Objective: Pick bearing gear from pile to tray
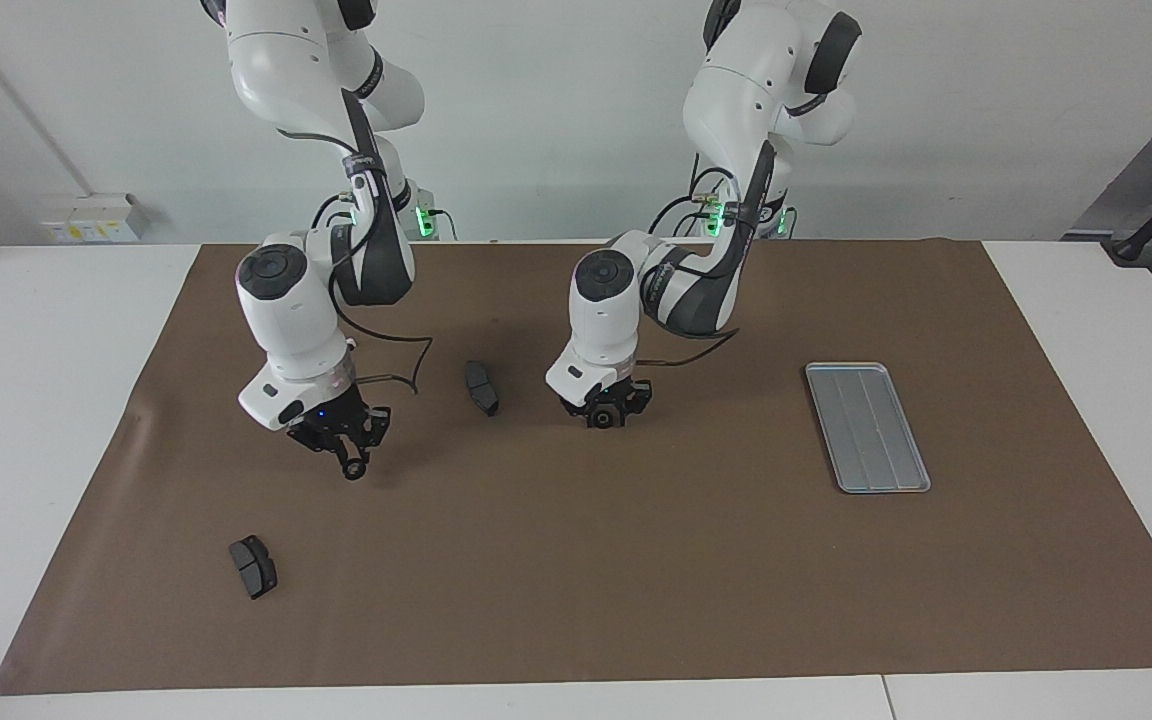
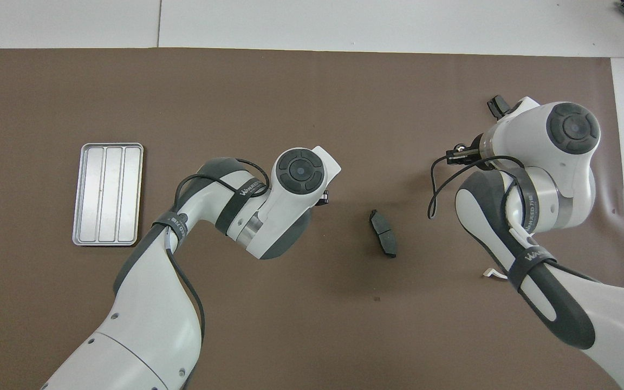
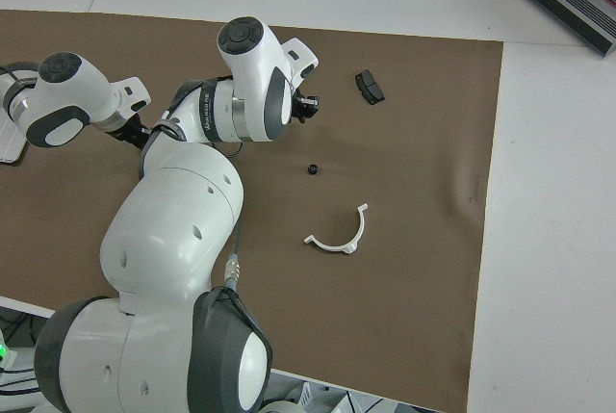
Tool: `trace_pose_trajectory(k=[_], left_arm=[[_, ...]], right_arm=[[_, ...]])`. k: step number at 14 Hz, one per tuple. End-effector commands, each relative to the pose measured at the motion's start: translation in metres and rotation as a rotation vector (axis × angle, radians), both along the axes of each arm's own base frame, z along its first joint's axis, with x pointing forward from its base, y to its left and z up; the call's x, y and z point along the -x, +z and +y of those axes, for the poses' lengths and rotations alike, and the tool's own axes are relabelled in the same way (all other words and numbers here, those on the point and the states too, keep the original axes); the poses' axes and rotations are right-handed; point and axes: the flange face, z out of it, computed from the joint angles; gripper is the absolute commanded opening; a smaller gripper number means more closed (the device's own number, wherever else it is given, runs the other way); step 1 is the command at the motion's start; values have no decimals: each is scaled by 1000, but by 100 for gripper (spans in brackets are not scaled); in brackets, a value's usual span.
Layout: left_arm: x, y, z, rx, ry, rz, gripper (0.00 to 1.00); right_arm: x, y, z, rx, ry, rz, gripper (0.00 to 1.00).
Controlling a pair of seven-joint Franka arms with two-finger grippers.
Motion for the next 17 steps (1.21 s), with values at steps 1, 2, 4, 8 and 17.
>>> trace_pose_trajectory(k=[1, 2, 4, 8, 17], left_arm=[[0, -1, -1, -10, -1, -26, 51], [-1, 2, -1, -9, 0, -27, 43], [-2, 3, -1, -10, 2, -26, 20], [-9, 12, 2, -8, 9, -24, 0], [-116, 57, 184, -14, 2, -5, 0]], right_arm=[[6, 3, 1, -15, -30, 7, 0], [6, 3, 1, -15, -30, 7, 0], [6, 3, 2, -15, -27, 7, 0], [6, 2, 0, -14, -30, 10, 0], [13, 16, 55, -51, -106, 14, 0]])
